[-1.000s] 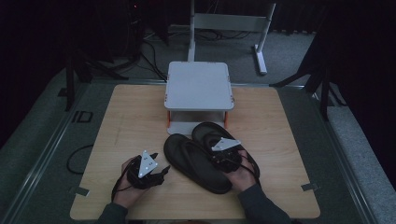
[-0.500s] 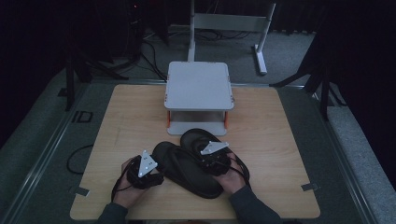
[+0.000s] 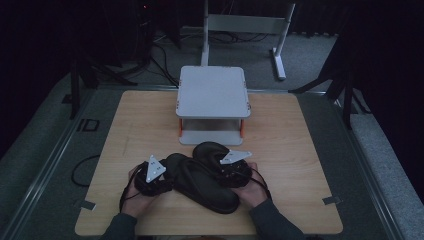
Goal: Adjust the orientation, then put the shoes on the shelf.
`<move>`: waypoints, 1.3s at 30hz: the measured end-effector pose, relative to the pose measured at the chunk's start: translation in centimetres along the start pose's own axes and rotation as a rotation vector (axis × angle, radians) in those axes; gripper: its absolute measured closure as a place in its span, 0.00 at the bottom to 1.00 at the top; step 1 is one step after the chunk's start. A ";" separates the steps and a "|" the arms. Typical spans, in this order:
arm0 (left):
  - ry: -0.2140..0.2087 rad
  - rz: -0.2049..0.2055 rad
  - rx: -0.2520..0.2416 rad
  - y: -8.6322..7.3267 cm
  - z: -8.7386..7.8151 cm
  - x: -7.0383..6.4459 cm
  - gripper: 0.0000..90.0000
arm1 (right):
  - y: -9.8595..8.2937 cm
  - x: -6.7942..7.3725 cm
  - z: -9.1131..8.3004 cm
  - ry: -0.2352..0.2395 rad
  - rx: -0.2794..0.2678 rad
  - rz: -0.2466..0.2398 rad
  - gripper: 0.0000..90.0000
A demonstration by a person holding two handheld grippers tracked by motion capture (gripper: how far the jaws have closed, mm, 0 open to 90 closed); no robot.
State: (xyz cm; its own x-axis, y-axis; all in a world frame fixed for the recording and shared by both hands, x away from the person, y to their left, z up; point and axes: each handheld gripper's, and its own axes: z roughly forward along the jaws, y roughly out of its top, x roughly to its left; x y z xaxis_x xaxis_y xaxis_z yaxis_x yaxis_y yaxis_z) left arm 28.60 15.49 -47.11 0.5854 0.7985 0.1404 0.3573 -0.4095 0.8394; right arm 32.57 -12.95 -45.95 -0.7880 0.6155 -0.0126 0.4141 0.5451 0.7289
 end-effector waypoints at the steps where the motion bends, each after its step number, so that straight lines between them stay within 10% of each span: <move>1: 0.002 -0.002 0.002 0.1 0.1 0.2 0.40 | 0.1 0.0 -0.3 -0.003 -0.012 0.000 0.56; 14: 0.032 -0.067 0.066 0.8 4.0 2.9 0.55 | -1.8 -1.4 -3.6 -0.059 -0.026 -0.009 0.59; 22: -0.016 -0.078 0.099 0.7 5.4 3.3 0.60 | -2.4 -1.3 -3.3 -0.012 -0.023 -0.005 0.66; 27: -0.052 -0.081 0.099 0.7 5.4 3.4 0.66 | -2.1 -1.4 -2.1 0.034 0.005 -0.006 0.90; 39: -0.120 -0.048 0.103 0.6 5.5 1.9 0.69 | -1.4 -0.4 -1.4 0.012 -0.013 -0.025 0.92</move>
State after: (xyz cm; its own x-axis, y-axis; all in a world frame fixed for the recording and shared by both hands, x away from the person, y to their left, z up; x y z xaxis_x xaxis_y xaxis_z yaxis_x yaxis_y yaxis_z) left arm 33.91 14.34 -49.18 0.6465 0.7623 0.0321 0.4562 -0.4200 0.7846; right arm 31.67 -14.72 -46.03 -0.8036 0.5947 -0.0225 0.3882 0.5524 0.7376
